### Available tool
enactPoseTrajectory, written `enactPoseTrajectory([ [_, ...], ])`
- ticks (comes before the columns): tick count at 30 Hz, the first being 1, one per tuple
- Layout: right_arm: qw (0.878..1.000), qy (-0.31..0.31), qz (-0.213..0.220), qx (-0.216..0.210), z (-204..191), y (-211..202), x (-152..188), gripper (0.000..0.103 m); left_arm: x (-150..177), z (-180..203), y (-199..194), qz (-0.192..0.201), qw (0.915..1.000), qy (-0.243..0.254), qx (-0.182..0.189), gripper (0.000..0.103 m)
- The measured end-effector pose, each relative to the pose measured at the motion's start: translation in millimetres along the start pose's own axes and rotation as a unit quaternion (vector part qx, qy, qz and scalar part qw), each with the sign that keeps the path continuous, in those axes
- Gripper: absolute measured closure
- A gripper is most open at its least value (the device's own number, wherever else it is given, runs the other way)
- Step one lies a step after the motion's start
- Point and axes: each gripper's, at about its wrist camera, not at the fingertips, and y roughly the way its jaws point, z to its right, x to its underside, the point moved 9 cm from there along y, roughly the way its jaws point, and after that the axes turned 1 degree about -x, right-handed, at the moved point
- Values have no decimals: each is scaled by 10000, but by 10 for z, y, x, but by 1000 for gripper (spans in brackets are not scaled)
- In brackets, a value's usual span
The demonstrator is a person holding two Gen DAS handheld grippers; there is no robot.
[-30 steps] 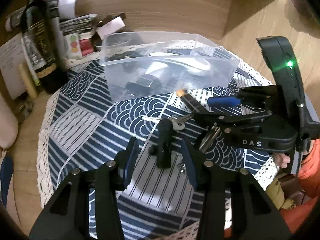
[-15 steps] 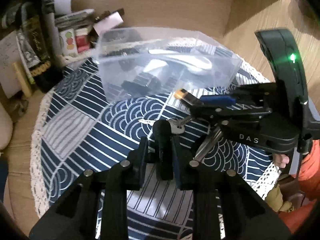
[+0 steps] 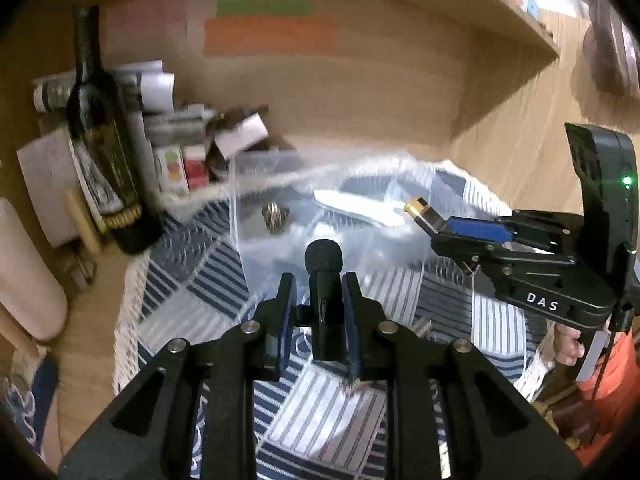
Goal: Organize rigid objects
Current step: 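Lower the case and black cylinder into the clear box and open both grippers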
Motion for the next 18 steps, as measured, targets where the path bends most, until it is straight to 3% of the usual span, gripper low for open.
enactPoseTrajectory([
  [10,9982,81,580,121,230,-131,-535,81,-520,-101,68,347,9991,-96,-202,80],
  [18,9994,77,346,2,278,225,-679,81,-656,-239,457,53,9994,-216,-270,80],
])
